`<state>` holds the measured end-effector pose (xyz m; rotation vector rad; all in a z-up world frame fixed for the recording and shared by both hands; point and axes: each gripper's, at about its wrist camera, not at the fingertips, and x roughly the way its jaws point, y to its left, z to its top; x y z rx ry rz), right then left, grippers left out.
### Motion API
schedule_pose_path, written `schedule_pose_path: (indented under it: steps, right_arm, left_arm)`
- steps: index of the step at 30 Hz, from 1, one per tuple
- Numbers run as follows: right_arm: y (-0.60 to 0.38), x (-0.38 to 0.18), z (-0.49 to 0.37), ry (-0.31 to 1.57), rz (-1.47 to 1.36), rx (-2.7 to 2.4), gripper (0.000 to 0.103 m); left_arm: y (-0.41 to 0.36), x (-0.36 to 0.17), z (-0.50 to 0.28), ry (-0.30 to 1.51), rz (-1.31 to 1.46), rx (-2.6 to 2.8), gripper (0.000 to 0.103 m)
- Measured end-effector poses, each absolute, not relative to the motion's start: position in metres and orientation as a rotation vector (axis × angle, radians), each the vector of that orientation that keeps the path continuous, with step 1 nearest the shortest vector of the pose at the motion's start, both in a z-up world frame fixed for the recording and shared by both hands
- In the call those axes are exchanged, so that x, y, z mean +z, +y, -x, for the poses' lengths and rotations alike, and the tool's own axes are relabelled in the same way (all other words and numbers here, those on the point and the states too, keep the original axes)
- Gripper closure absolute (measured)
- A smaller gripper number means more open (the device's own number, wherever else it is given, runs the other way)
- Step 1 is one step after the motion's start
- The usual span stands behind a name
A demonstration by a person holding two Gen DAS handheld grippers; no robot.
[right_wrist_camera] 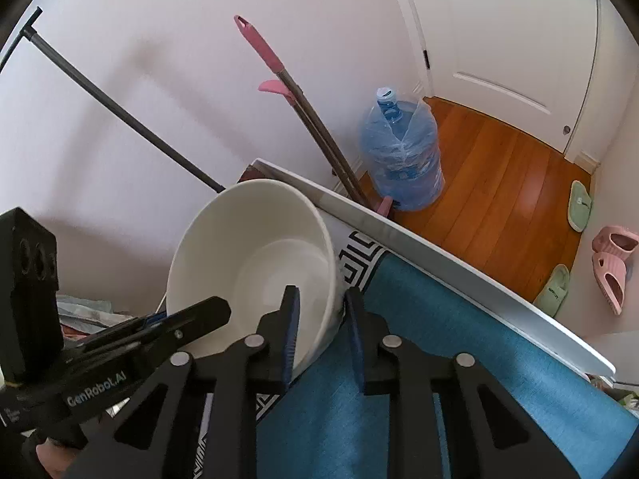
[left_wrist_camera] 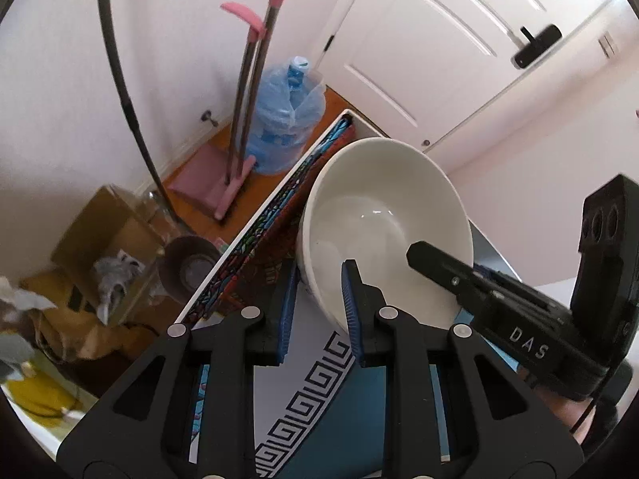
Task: Organize plates and bowls
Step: 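Lift the white bowl with both grippers and carry it over the cream bowl, then lower the white bowl into the cream bowl and open both grippers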
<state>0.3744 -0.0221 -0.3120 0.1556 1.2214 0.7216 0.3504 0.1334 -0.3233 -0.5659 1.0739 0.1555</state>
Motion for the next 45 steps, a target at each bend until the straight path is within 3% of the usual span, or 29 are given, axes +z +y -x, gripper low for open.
schedule_pose_path:
  steps: [14, 26, 36, 45]
  right_arm:
    - [-0.075, -0.237, -0.332, 1.07, -0.216, 0.583, 0.084]
    - [-0.219, -0.152, -0.212, 0.957, -0.284, 0.319, 0.084]
    - [-0.343, -0.158, -0.12, 1.004, -0.28, 0.22, 0.084]
    - [-0.394, -0.222, -0.071, 1.134, -0.319, 0.202, 0.084]
  left_arm:
    - [0.079, -0.231, -0.324, 0.973, 0.392, 0.007, 0.083]
    - [-0.073, -0.153, -0.253, 0.924, 0.262, -0.278, 0.083]
    - [-0.212, -0.171, -0.172, 0.995, 0.259, -0.367, 0.083]
    - [-0.273, -0.227, -0.13, 1.137, 0.208, -0.348, 0.083]
